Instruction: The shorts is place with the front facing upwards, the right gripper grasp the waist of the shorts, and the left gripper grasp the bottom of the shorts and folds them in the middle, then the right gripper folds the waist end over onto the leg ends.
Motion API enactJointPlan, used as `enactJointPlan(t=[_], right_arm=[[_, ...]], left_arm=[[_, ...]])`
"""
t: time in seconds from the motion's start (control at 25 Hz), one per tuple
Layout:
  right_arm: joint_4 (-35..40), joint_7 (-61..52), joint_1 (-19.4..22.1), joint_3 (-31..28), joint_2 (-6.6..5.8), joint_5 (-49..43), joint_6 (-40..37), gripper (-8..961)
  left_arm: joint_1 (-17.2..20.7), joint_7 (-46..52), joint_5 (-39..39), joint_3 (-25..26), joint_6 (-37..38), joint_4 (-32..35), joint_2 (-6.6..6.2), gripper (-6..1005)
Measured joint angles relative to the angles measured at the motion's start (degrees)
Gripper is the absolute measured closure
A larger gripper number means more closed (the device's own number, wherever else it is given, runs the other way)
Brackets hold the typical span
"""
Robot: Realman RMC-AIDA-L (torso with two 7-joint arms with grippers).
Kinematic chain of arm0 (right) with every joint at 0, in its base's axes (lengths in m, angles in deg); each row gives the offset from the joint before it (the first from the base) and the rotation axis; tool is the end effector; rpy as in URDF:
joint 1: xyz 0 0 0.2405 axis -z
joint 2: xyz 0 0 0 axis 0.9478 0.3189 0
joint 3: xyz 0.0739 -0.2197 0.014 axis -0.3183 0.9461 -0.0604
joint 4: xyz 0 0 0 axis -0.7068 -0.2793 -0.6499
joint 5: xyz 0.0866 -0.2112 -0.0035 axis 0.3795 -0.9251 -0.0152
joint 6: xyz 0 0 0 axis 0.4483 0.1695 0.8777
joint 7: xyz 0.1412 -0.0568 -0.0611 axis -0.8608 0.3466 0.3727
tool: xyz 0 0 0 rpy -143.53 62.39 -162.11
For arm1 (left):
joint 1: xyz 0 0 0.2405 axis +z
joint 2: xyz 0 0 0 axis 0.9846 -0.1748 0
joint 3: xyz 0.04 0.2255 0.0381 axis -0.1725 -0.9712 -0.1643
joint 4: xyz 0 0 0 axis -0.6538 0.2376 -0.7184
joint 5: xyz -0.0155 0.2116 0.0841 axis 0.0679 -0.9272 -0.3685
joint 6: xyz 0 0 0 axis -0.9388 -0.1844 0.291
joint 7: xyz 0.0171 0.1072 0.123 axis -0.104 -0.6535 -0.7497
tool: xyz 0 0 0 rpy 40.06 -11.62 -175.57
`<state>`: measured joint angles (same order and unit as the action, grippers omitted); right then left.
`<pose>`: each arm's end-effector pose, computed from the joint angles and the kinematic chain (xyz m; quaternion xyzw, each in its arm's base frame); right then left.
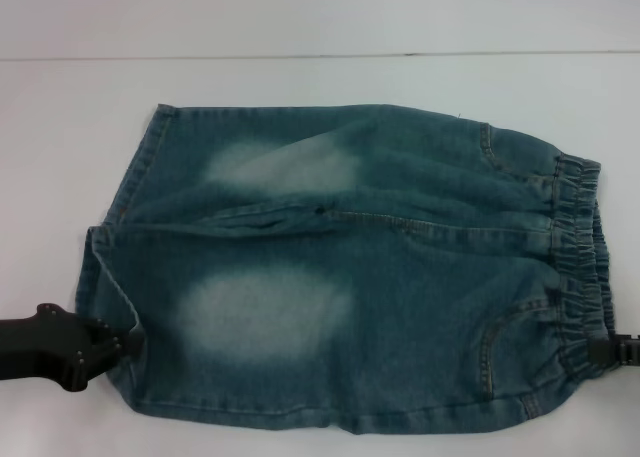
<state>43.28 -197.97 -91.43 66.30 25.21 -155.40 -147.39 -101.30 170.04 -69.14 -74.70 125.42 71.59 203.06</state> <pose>0.3578 0.2573 0.0510 -0.8047 0.5645 0.1606 0.0894 -0.3223 0.2778 0.0242 -0.9241 -0.3413 -0.1057 0.1356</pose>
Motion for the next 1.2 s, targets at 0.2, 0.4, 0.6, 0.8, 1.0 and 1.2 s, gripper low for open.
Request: enactJointPlan(t=[0.2, 0.4, 0.6, 0.8, 1.0, 1.2], right_arm=[[0.2, 0.6, 0.1, 1.3, 0.06, 0.0, 0.7, 167], [0.3, 1.3, -0.3, 2.9, 0.44, 0.0, 1.7, 303], [0.4, 1.0, -0.5, 2.9, 0.48, 0.0, 1.6, 517], [0.4, 0.4, -0.6, 2.7, 0.35, 0.0, 1.7, 728], [0.4, -0.1, -0.9, 2.7, 0.27, 0.0, 1.9, 892], [0.4, -0.7, -1.1, 0.9, -0.04, 0.4, 1.6, 927]], left_arm=[[-0.2, 0.0, 0.0, 0.0, 0.0, 0.0, 0.00, 950], [-0.3, 0.0, 0.0, 0.0, 0.0, 0.0, 0.17, 950], [-0.3, 0.0, 0.2, 0.0, 0.3, 0.0, 0.18, 950], [-0.4, 0.0, 0.3, 0.0, 0.3, 0.0, 0.34, 950], [-0.5, 0.0, 0.4, 0.0, 0.3, 0.0, 0.35, 950], [-0.5, -0.2, 0.4, 0.0, 0.2, 0.0, 0.39, 950]])
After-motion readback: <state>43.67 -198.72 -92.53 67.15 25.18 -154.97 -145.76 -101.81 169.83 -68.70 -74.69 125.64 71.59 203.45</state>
